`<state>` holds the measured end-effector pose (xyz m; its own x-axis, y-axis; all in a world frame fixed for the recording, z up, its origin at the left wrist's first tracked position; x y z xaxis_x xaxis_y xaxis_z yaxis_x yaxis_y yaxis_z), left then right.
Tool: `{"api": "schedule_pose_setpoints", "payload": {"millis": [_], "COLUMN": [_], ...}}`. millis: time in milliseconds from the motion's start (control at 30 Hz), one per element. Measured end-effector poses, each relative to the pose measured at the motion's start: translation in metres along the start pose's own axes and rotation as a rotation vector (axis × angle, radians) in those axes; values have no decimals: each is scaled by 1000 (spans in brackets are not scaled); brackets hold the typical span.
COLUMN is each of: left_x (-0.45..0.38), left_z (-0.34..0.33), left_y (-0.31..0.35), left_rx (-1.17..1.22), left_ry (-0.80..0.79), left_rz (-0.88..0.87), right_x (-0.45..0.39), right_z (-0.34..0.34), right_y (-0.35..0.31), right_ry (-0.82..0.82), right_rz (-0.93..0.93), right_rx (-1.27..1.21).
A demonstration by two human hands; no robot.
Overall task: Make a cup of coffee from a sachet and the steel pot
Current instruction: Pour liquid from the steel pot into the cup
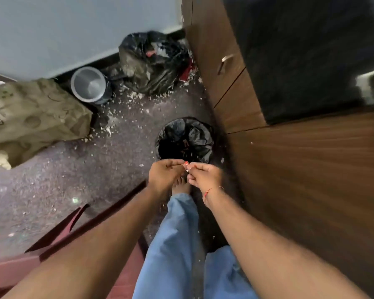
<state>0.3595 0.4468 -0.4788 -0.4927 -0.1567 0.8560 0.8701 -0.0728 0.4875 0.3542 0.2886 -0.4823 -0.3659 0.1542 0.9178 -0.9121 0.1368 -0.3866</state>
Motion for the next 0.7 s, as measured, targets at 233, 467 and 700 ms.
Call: {"api": "schedule_pose_setpoints", "payload": {"millis": [233,467,700], "left_x": [-145,-91,-2], "left_z": [-27,-54,-43], "left_y": [-59,-30,24], "left_rx": [-70,359,360], "left_ry": [35,-90,-32], "left_rz": [90,233,-86], "right_x": [-139,-89,-48], "right_z": [-26,-41,-58], "right_y": [37,-3,-18], "right_ry": [48,165,-341], "right_rz": [-52,340,-62], "right_rx": [0,300,38]}}
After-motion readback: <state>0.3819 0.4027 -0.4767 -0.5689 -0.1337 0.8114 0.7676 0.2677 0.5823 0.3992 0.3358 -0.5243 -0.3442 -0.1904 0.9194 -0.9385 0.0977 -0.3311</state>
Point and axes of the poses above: each hand's wrist, its own x-axis away from the middle knuckle, its own z-axis out of the back of the hand, y = z × x, the point moved 7 cm from there along -x, towards the middle knuckle, and after that the axes turned 3 degrees about -x, right-handed, at the moved point
